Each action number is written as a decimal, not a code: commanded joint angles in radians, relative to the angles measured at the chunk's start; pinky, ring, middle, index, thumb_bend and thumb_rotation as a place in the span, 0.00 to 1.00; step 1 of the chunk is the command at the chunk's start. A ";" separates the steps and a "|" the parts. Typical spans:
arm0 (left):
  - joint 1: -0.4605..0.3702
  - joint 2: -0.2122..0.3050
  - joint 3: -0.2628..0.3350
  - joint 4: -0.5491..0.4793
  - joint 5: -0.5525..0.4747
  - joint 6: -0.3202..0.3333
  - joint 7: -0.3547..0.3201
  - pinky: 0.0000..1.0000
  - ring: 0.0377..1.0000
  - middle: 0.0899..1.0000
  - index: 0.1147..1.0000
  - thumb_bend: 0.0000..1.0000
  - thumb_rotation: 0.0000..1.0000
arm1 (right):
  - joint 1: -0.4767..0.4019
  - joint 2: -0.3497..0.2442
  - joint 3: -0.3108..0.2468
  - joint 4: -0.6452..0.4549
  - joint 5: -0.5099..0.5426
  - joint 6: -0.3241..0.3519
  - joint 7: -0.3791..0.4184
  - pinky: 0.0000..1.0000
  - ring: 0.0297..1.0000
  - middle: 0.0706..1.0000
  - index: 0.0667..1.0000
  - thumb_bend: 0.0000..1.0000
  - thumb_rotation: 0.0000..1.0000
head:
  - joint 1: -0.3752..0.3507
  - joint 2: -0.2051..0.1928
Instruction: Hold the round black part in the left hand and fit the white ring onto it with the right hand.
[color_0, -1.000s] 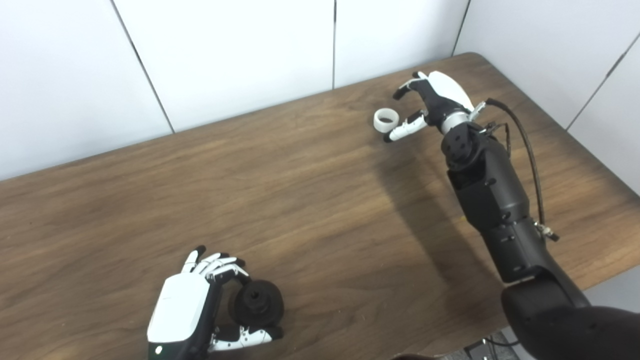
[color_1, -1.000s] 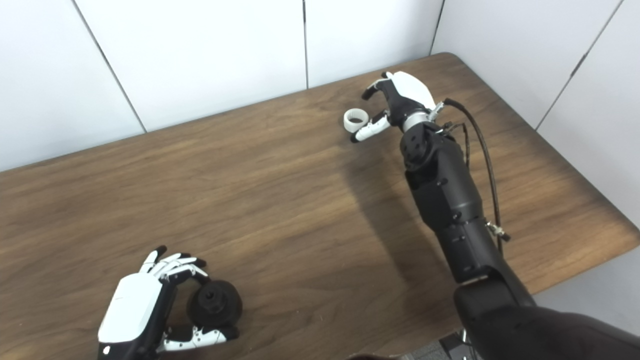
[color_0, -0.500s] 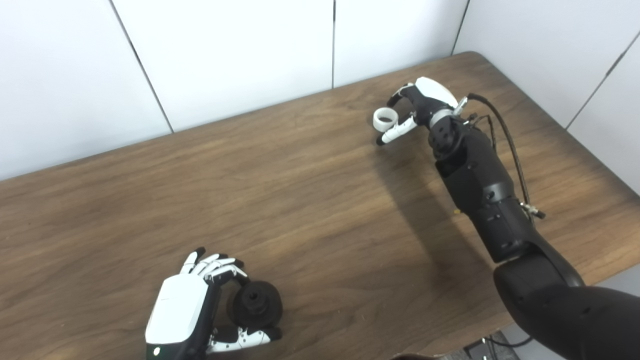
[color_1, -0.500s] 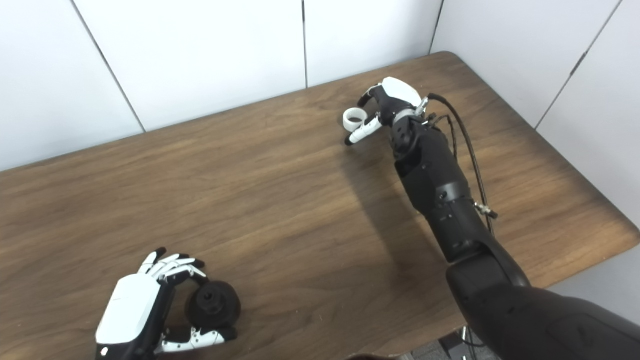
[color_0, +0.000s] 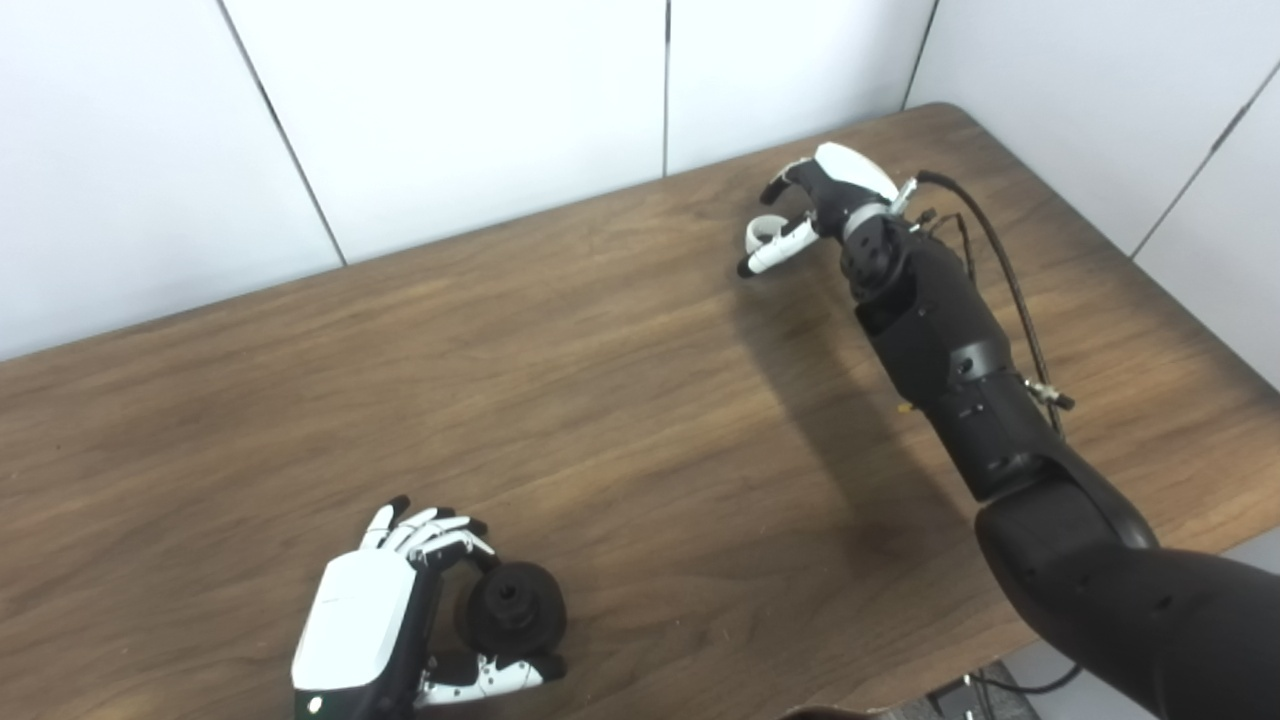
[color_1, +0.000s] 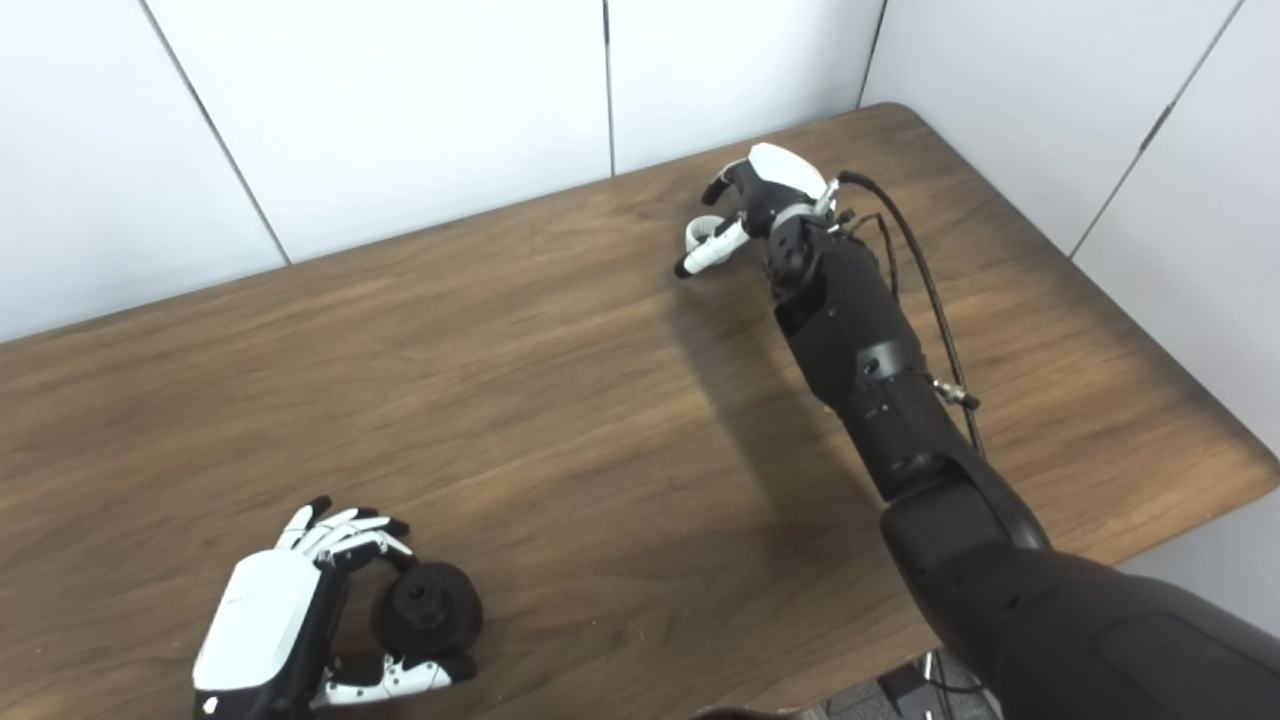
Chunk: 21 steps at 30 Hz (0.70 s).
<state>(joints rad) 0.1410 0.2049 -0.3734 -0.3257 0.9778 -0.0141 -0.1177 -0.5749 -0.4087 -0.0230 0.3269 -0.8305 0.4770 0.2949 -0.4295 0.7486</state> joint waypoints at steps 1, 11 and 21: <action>0.014 0.009 0.000 -0.018 0.014 0.002 -0.006 0.97 0.83 0.71 0.42 0.52 0.05 | -0.057 -0.027 -0.011 -0.018 -0.009 -0.007 -0.008 1.00 1.00 0.94 0.68 0.85 0.24 | -0.001 0.000; 0.016 0.006 0.004 -0.021 0.008 0.003 -0.009 0.97 0.83 0.72 0.42 0.52 0.05 | -0.052 -0.030 -0.025 -0.013 -0.036 -0.007 0.000 1.00 1.00 0.94 0.67 0.84 0.21 | -0.001 0.006; 0.015 0.005 0.005 -0.026 0.011 0.004 -0.012 0.96 0.82 0.71 0.42 0.52 0.05 | -0.044 -0.032 -0.049 -0.021 -0.073 -0.007 0.031 1.00 1.00 0.94 0.67 0.85 0.21 | -0.001 0.009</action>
<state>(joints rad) 0.1468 0.2023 -0.3703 -0.3303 0.9790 -0.0137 -0.1195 -0.5788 -0.4084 -0.0570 0.3273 -0.8827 0.4770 0.3267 -0.4295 0.7563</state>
